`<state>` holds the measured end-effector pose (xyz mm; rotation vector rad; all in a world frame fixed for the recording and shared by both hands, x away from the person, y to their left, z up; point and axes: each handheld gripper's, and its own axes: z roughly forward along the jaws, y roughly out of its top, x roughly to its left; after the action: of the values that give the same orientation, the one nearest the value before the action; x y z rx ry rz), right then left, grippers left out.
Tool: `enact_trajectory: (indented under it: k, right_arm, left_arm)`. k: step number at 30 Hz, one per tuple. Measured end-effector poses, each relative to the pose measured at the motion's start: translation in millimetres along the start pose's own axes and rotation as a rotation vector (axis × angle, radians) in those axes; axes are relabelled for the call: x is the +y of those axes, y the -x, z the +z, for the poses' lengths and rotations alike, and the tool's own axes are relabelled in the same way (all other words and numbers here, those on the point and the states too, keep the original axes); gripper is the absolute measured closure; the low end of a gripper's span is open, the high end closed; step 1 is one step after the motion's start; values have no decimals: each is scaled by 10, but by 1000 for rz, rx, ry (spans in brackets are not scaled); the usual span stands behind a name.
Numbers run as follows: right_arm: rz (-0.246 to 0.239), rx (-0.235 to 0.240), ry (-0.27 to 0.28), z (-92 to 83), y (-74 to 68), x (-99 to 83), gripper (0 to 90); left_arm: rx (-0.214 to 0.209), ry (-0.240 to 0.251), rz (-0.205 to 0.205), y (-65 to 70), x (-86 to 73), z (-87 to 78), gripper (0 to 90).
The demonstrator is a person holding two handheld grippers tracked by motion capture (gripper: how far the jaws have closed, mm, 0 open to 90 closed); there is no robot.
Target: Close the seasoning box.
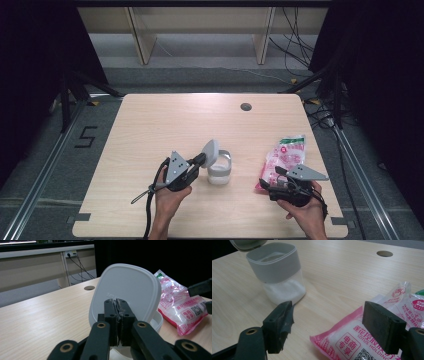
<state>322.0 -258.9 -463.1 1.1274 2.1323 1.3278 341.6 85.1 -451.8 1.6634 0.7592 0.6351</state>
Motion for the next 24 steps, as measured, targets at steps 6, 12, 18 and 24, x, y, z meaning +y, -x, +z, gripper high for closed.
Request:
enact_trajectory:
  k: [6, 12, 18, 24]
  right_arm:
    - [3, 1, -7, -1, -10, -2, 259]
    - [-21, 8, -10, 5, 8, -1, 259]
    - [-19, 5, -3, 11, 13, -5, 258]
    - [-21, 8, -10, 6, 13, -4, 259]
  left_arm:
    - [-21, -2, -22, 22, -30, 9, 750]
    - [-31, -11, -19, 23, -20, -15, 583]
    - [-55, -11, -26, 23, -13, -41, 445]
    - [-55, -31, -46, 19, -25, -102, 341]
